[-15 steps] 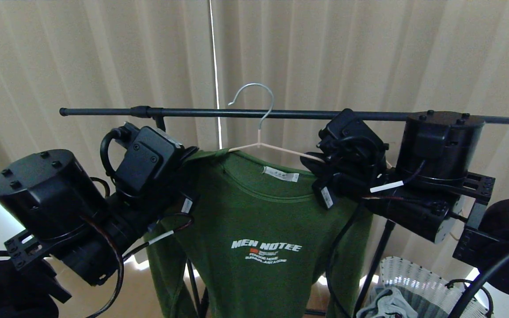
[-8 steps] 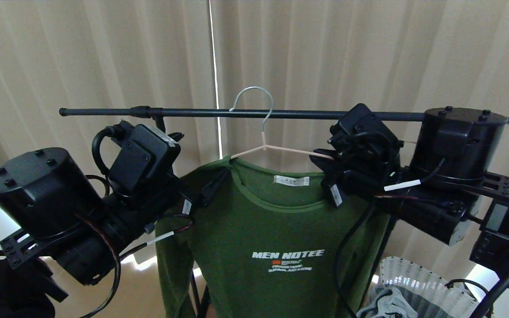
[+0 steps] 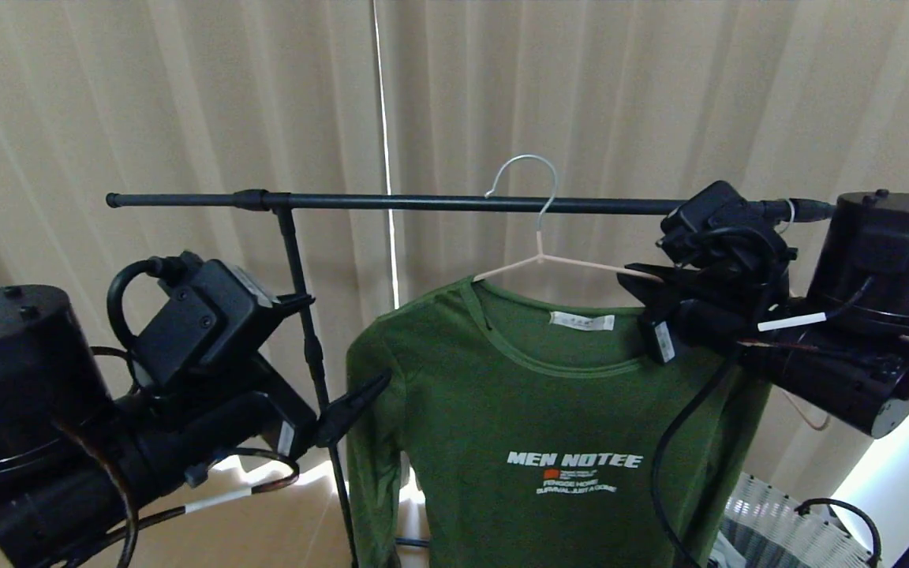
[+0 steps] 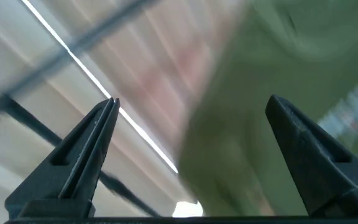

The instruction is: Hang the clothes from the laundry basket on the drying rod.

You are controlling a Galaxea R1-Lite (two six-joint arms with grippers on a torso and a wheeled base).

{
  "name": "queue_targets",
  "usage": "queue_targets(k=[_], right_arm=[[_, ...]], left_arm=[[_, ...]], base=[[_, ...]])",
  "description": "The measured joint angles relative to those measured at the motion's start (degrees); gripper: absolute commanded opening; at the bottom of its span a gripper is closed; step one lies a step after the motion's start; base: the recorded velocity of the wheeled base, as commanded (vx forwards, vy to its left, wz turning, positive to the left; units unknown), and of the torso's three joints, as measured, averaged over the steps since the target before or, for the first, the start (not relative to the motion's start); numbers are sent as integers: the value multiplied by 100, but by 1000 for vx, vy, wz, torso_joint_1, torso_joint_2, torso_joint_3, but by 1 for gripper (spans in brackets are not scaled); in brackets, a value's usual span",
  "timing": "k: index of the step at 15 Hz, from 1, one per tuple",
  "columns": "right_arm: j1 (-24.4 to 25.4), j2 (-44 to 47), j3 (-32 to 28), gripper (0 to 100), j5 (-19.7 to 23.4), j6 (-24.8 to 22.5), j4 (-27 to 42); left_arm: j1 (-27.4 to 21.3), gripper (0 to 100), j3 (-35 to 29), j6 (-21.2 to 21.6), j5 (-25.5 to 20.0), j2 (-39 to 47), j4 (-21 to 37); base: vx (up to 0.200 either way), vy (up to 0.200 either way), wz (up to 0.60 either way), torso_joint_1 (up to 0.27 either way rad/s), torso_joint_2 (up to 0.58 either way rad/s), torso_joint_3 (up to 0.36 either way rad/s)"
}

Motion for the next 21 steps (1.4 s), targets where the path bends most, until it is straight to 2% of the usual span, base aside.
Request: queue_targets(k=[1, 3, 8, 13, 14, 21], right_arm=[[-52, -80, 26, 0, 16, 13, -4], [-107, -216, 59, 0, 46, 22, -17], [-129, -477, 113, 0, 95, 41, -113], [56, -714, 162, 0, 347, 29, -110], [113, -753, 162, 0, 347, 29, -110], [152, -830, 132, 0, 273, 18, -91]], left_arm=[[65, 100, 17, -368, -27, -221, 456], [307, 100, 41, -662, -52, -485, 653], [797, 100, 124, -669, -266, -285, 664], [852, 100, 1, -680, -252, 107, 662], [852, 0, -20, -678, -250, 184, 660], [1012, 0, 72, -629, -219, 324, 656]], base=[[0, 0, 0, 0, 0, 0], [0, 0, 0, 0, 0, 0], [0, 0, 0, 0, 0, 0], [0, 0, 0, 0, 0, 0], [0, 0, 0, 0, 0, 0], [0, 0, 0, 0, 0, 0]])
